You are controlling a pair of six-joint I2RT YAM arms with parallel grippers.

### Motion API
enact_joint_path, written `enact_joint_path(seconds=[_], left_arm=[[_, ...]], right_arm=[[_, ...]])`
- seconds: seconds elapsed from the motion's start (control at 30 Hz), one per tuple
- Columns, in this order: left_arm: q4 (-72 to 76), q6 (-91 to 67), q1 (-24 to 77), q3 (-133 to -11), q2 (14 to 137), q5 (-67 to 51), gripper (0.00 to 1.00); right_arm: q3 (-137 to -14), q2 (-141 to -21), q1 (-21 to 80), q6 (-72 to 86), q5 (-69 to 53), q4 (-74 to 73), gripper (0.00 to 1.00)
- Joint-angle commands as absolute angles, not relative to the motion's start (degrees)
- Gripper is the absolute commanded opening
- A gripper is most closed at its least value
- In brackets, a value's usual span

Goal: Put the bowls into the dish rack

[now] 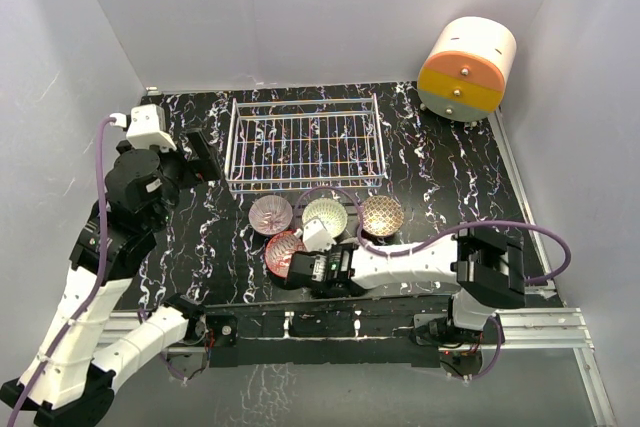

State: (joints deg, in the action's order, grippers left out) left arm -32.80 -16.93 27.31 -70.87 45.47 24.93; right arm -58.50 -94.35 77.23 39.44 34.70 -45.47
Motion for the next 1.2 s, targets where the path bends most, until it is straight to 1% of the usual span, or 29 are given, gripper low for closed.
enact_joint_path(seconds=[0.0,0.13,0.3,0.4,0.53,0.67,0.77,0.93,1.17], left_arm=[[-33.24,-16.35,27.6,-72.16,44.75,25.93,0.97],[-33.22,-16.52,27.55,-72.11,44.3,25.65,0.97],[-33.76,-16.32,27.56,-72.94,44.28,25.1,0.97],[-33.79,-16.04,27.6,-73.01,44.21,25.04,0.97],[-34.55,-15.62,27.59,-74.41,43.92,25.09,0.97],[-34.64,-15.0,27.6,-76.11,43.14,24.06,0.97],[-34.44,-15.16,27.6,-76.66,42.28,23.33,0.97],[-34.1,-15.41,27.6,-76.81,41.1,21.79,0.97],[-33.93,-15.47,27.6,-76.36,39.25,20.35,0.97]], right_arm=[[-64.41,-89.25,79.0,40.4,32.76,-48.27,0.08],[-66.07,-82.41,79.01,39.23,27.55,-46.2,0.08],[-72.75,-74.73,77.44,34.92,25.28,-42.98,0.08],[-73.87,-71.54,70.21,30.52,18.29,-35.29,0.08],[-72.9,-71.09,55.97,28.99,1.09,-19.96,0.08],[-72.56,-76.07,44.96,34.91,-12.1,-4.22,0.08],[-71.75,-82.04,39.38,42.9,-20.05,10.0,0.08],[-75.72,-94.7,37.36,53.88,-25.3,29.31,0.08],[-82.46,-115.04,36.26,69.34,-24.76,56.62,0.08]])
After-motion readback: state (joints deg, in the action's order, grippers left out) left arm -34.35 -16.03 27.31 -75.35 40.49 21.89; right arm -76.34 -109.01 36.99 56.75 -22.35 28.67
